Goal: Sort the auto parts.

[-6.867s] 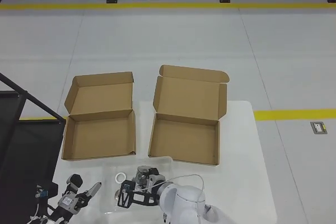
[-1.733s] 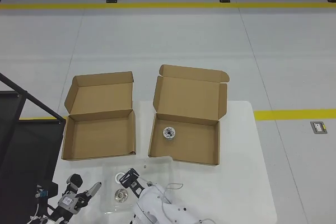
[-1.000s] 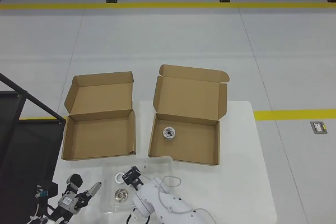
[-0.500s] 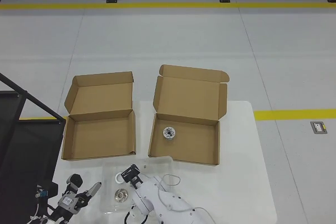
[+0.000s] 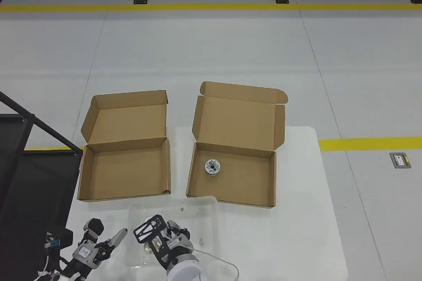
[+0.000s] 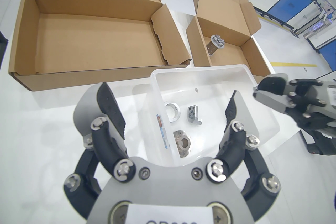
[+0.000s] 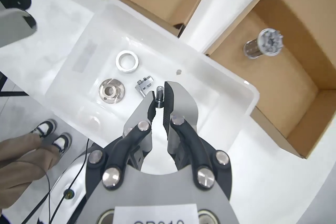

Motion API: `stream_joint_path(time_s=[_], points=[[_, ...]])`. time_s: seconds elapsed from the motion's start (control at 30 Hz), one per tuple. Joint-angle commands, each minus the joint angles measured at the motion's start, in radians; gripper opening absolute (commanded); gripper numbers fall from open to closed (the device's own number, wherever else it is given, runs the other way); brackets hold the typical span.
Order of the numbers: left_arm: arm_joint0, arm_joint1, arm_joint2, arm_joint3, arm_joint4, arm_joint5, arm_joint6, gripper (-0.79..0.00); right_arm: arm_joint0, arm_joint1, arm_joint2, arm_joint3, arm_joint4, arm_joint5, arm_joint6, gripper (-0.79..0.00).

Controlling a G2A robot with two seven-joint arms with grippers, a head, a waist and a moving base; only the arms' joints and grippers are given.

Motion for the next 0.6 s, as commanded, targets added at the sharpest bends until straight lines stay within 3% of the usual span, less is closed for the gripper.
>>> stream_joint_path(time_s=[0.0,0.23,0.4,0.5,0.57], points=[[0.0,0.0,0.0,0.0,0.0,0.0,0.0,0.0,0.01,-0.001,0.001,0.009,0.027,0.0,0.006,-0.785],[0.0,0.0,0.0,0.0,0.0,0.0,0.0,0.0,0.008,-0.001,0.001,0.012,0.029,-0.004,0.002,-0.785],[0.0,0.0,0.0,0.0,0.0,0.0,0.0,0.0,-0.006,-0.003,0.041,-0.008,0.094,-0.025,-0.092,-0.785],[0.0,0.0,0.0,0.0,0.0,0.0,0.0,0.0,-0.037,0.009,0.116,-0.09,0.192,-0.104,-0.202,-0.785],[0.0,0.0,0.0,0.0,0.0,0.0,0.0,0.0,-0.069,0.025,0.188,-0.149,0.296,-0.23,-0.271,-0.785]])
